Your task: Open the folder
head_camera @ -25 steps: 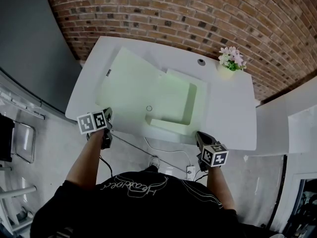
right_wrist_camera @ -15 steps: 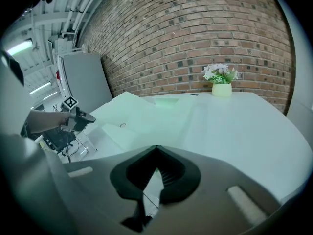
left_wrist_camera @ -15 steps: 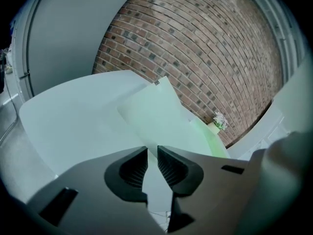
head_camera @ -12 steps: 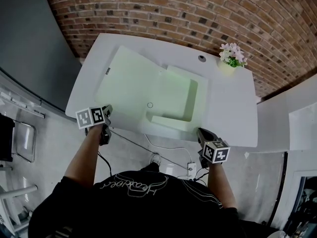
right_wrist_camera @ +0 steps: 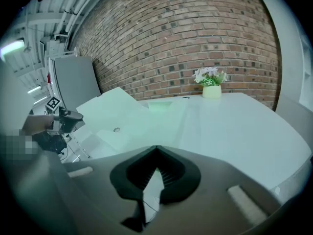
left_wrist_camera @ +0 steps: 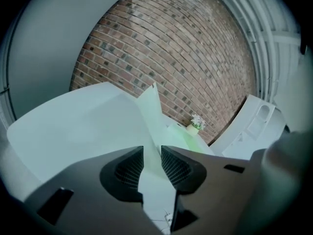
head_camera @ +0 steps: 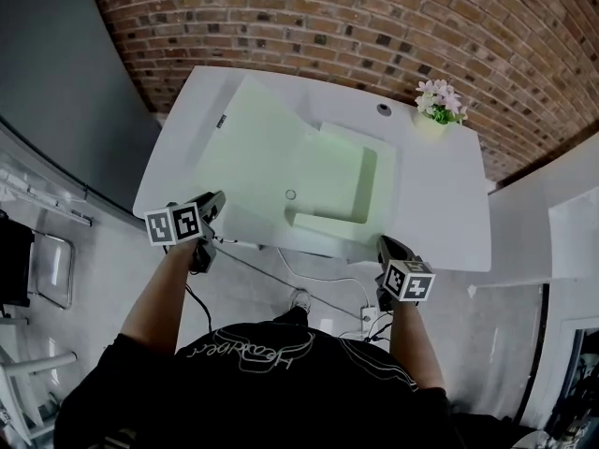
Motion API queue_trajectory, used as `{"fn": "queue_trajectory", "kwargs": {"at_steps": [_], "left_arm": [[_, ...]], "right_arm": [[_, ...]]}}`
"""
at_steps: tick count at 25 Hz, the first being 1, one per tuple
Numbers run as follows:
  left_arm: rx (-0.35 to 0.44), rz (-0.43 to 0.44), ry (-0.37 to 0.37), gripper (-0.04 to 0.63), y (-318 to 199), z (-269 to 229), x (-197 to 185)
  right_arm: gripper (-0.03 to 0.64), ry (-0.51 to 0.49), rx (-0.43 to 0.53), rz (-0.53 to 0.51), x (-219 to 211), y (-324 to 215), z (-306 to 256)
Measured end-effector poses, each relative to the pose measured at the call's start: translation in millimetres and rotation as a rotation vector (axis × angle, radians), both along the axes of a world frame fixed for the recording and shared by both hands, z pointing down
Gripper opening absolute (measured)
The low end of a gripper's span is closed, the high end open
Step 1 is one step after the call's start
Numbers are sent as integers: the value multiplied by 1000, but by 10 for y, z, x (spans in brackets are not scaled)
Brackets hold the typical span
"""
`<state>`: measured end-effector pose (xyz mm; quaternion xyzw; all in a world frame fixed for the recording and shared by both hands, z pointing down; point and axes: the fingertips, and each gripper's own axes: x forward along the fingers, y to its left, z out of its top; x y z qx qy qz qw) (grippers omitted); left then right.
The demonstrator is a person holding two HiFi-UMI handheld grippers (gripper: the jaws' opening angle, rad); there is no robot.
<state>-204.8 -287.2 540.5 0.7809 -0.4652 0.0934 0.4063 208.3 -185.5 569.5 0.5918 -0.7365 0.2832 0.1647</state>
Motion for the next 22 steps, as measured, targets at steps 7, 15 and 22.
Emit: {"fn": "queue_trajectory", "kwargs": {"at_steps": [7, 15, 22], "left_arm": [[104, 118, 36, 106, 163, -357, 235], [208, 291, 91, 104, 649, -902, 519], [285, 522, 179, 103, 1362, -1358, 961]], "right_arm": [[4, 14, 96, 65, 45, 135, -290], [5, -91, 214, 13, -269, 526, -898], [3, -246, 326, -140, -1010, 997, -1553]]}}
